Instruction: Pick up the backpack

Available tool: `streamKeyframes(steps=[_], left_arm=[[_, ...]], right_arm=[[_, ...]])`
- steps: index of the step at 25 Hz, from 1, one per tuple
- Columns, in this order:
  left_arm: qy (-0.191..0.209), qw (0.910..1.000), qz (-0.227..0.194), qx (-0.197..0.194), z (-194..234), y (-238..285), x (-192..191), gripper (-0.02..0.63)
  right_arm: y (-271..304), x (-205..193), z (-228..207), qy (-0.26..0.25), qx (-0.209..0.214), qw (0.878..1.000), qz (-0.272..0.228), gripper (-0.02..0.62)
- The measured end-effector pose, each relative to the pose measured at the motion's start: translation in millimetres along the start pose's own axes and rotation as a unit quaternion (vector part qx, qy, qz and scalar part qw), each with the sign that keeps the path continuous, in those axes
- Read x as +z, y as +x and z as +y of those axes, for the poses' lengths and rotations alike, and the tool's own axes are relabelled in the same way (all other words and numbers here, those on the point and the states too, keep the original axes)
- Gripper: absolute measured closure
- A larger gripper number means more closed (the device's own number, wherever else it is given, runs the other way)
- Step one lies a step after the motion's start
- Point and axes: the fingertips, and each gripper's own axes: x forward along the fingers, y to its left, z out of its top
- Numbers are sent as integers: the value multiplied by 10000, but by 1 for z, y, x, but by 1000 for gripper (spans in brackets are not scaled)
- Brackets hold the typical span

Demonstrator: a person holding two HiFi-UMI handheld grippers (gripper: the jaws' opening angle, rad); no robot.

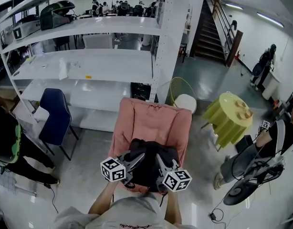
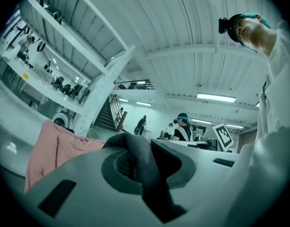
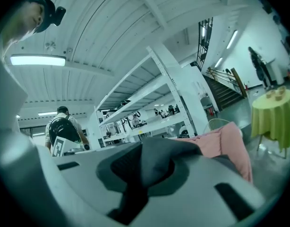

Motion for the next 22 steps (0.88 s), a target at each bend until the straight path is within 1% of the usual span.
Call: streamKeyframes(steps=[3, 7, 14, 18, 22], left_arm=[[30, 9999, 90, -127, -15, -2, -6, 545], [-74, 9998, -14, -202, -21, -4, -12, 545], [-136, 9992, 229, -288, -36, -3, -38, 545], [-147, 9990, 232, -359, -41, -2, -43, 546], [-126, 9989, 187, -419, -42, 2, -35, 545]], right_arm=[[-18, -4, 2, 66, -130, 9999, -84, 540], [-29, -10, 5, 18, -227, 9997, -90, 540], [-53, -29, -3, 268, -455, 9985, -113, 541], [-60, -31, -5, 270, -532, 9981, -167, 541], [-62, -25, -5, 247, -561, 9978, -252, 541]])
